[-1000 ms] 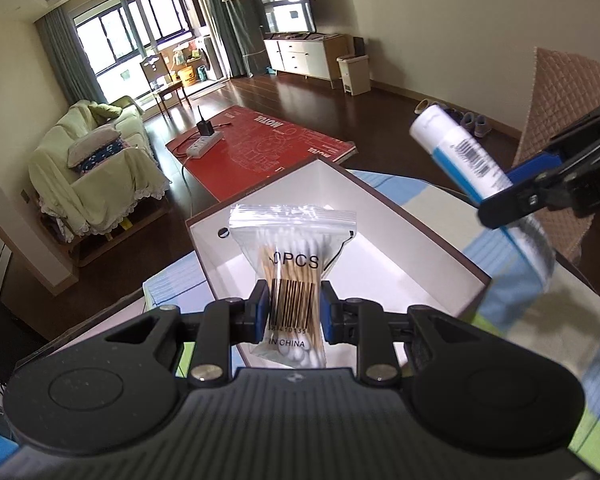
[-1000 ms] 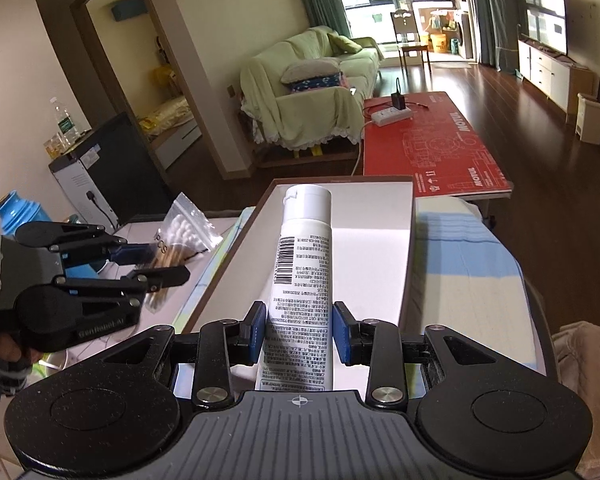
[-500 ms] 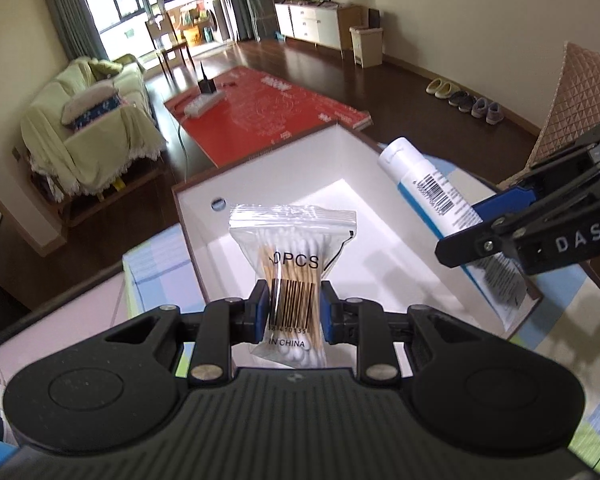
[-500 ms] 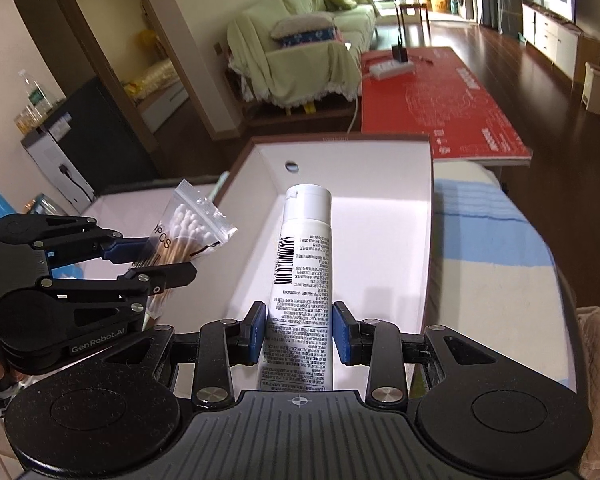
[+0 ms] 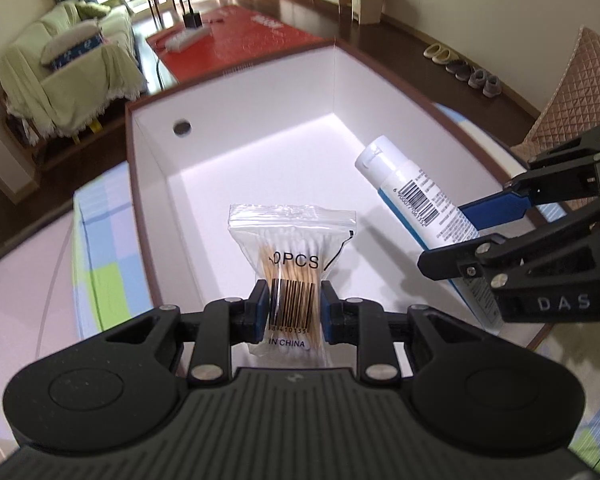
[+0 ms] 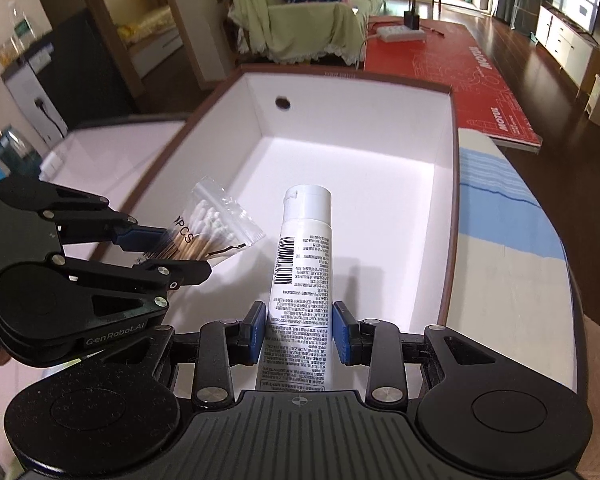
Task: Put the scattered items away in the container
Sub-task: 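Carry the cotton swab bag and white tube over the box with both tools, then open both tools to drop the swab bag and tube into the box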
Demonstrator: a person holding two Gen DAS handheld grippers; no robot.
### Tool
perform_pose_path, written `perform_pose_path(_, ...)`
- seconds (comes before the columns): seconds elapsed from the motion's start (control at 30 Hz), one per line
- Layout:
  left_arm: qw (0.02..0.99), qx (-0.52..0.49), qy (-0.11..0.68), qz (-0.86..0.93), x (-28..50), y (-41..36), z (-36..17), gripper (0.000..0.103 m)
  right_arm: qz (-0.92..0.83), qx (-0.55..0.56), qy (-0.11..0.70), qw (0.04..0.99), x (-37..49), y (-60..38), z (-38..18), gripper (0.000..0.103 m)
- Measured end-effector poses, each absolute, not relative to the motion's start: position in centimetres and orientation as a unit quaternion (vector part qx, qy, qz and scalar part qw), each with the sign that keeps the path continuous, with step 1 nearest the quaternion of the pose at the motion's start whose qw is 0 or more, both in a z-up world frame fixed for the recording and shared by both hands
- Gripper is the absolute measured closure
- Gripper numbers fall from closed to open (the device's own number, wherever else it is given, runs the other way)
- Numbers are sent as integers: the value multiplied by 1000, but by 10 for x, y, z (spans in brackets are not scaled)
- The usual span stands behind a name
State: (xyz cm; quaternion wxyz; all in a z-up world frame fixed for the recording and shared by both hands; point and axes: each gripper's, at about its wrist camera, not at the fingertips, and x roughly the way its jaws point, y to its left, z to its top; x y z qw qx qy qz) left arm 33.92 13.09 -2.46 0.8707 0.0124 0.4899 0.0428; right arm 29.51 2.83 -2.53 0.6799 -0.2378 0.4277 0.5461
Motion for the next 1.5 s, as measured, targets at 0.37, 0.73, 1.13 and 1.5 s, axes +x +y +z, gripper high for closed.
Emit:
perform_pose_path(0.37,858,-9,511,42,342,129,-47,80,536,-270,416,684,288,30,-41,69)
perform_pose_path(0.73,854,-4,518,50,349,129,-54,62,533,-294,389,691,287,34,-36,69)
perform_pose_path(1.13,865,-9,499,51,335,128,-33,43,536,-225,386,717,296,0,-4,13)
perform_pose_path(1.5,875,-16,478,68,299,123,-6,37,526,-194,408,720,280,-44,13,13)
